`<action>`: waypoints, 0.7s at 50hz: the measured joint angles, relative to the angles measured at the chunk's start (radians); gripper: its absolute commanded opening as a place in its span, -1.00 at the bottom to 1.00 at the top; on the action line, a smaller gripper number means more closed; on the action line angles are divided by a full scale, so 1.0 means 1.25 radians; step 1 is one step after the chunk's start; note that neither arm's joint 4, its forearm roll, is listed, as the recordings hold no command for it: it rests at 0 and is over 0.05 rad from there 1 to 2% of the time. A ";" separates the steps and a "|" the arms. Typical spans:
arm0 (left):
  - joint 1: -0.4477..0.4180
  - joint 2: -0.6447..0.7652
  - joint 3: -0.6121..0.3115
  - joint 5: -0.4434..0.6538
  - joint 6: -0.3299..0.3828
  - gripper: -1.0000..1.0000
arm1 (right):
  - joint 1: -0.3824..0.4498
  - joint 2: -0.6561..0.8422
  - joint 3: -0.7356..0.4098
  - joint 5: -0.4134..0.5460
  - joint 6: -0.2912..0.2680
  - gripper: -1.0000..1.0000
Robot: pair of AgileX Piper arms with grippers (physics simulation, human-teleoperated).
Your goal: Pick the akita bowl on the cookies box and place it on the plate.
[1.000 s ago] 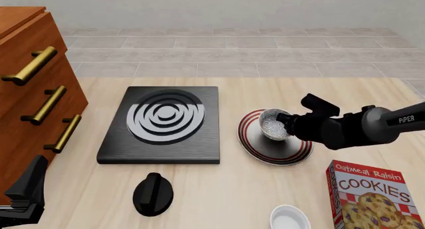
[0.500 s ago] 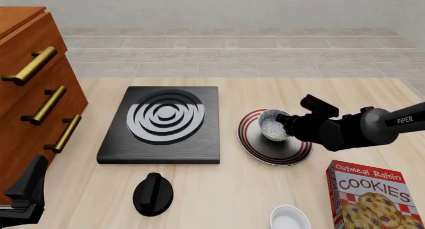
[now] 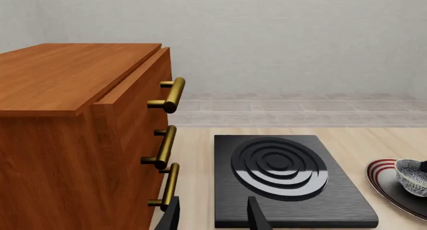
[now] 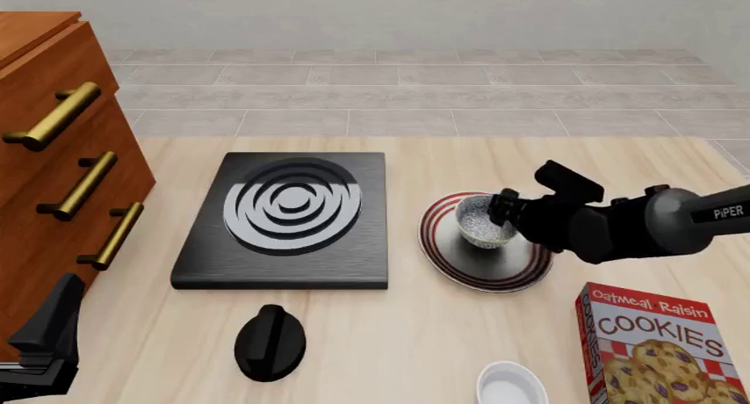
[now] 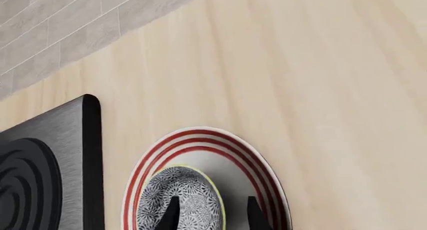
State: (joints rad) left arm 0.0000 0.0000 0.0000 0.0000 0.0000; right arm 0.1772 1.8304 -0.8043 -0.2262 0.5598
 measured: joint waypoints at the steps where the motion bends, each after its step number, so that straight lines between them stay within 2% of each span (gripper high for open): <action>1: 0.000 0.000 0.000 0.000 0.000 1.00 | 0.000 -0.001 0.000 0.000 0.000 1.00; 18: 0.000 0.000 0.000 0.000 0.000 1.00 | -0.009 -0.067 0.009 0.030 -0.001 1.00; 35: 0.000 0.000 0.000 0.000 0.000 1.00 | -0.020 -0.293 0.048 0.125 -0.009 1.00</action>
State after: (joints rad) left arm 0.0000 0.0000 0.0000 0.0000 0.0000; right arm 0.1517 1.4637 -0.7445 -0.0697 0.5480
